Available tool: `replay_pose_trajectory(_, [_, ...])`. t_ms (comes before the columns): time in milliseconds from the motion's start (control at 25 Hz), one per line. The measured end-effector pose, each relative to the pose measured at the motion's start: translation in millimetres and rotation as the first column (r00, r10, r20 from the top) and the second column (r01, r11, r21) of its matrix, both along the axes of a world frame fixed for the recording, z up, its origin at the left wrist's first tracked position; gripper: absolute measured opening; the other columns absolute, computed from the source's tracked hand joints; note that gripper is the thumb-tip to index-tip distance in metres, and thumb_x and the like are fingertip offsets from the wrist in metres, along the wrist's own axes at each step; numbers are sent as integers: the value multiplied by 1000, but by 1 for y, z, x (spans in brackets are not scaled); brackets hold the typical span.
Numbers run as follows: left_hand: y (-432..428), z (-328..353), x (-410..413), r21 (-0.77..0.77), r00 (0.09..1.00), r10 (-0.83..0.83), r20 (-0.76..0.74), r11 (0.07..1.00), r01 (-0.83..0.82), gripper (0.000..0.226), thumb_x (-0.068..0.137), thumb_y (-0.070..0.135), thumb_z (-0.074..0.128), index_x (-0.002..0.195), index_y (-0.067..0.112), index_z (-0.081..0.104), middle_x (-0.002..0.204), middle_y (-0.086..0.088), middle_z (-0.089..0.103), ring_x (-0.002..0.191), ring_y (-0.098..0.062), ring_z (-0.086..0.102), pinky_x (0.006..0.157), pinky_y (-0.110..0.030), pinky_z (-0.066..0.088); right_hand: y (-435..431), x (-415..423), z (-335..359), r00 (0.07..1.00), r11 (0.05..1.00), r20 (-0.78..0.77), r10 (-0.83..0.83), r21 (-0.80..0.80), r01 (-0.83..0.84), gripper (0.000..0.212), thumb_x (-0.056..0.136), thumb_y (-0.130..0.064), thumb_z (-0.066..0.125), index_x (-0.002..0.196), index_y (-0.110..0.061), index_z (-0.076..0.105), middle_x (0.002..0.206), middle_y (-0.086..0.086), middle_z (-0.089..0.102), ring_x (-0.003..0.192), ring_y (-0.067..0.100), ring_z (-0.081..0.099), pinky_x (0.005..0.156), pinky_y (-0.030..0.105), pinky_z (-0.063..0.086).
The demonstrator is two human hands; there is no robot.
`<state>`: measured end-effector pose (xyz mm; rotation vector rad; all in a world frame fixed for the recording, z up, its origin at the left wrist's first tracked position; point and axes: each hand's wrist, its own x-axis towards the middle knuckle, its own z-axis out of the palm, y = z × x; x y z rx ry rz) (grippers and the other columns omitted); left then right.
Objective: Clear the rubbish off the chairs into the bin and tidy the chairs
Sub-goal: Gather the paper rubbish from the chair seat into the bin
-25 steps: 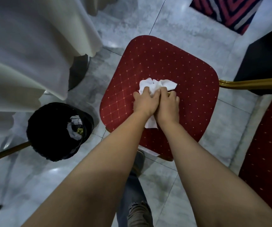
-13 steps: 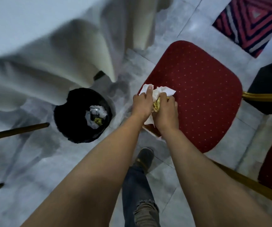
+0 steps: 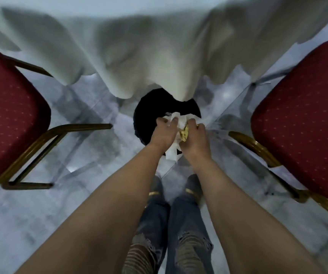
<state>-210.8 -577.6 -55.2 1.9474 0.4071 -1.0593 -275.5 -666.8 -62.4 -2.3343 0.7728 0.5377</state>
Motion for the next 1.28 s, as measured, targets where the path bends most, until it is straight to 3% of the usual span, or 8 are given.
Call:
replay_pose_trajectory(200, [26,-33,26,-15,998,54,-16,998,-54,73,84,62,41,131,8,52,127,-15,59,112,-31,59,99,-46,48,17,29,-31,999,998,-5,47,-40,-48,60,82,-12,70,136,-9,42,131,23,48,119,41,49,94,45,47])
replay_pose_trajectory(400, [31,-48,40,-50,996,49,-81,997,-53,80,85,70,36,148,22,37,153,-5,34,137,-30,37,112,-47,34,9,41,-50,997,997,21,68,29,-69,93,74,-26,82,150,-6,32,143,24,44,128,41,46,103,45,44])
replay_pose_trajectory(560, [31,-40,37,-98,998,-23,-61,995,17,57,102,51,28,142,15,46,145,-7,46,132,-26,44,112,-42,34,4,30,-42,994,995,-55,92,39,-90,89,86,-29,72,155,-9,21,155,18,33,140,35,36,107,43,40])
replay_pose_trajectory(720, [41,-15,21,-115,997,-58,42,991,62,50,104,42,29,133,11,55,133,-7,56,123,-25,51,101,-31,39,6,15,-14,983,986,-72,168,0,-168,80,91,-35,64,155,-10,21,158,14,30,146,30,31,113,43,37])
replay_pose_trajectory(800, [49,1,11,5,977,-167,131,986,168,50,104,41,29,136,10,51,139,-13,51,128,-29,47,100,-32,37,10,11,4,970,973,-81,227,-20,-229,78,94,-36,60,155,-11,20,162,13,23,150,29,22,117,45,31])
replay_pose_trajectory(920, [69,51,-9,228,905,-367,214,920,319,56,104,42,28,150,11,30,158,-14,25,146,-28,21,116,-38,19,24,1,54,949,949,-81,305,-60,-310,76,97,-40,54,157,-12,16,165,11,17,152,27,15,121,44,23])
replay_pose_trajectory(1000, [88,89,-23,335,850,-456,262,869,363,59,104,44,26,152,12,25,160,-13,19,148,-27,14,119,-42,12,36,-8,95,928,923,-64,367,-99,-372,72,99,-40,50,157,-10,17,165,12,16,152,27,15,122,41,20])
replay_pose_trajectory(1280, [175,226,-88,529,774,-519,362,798,288,60,104,45,21,154,12,16,162,-9,11,150,-23,3,121,-45,3,94,-41,233,837,827,26,547,-171,-535,65,102,-41,39,156,-9,20,164,11,19,152,27,16,122,41,20])
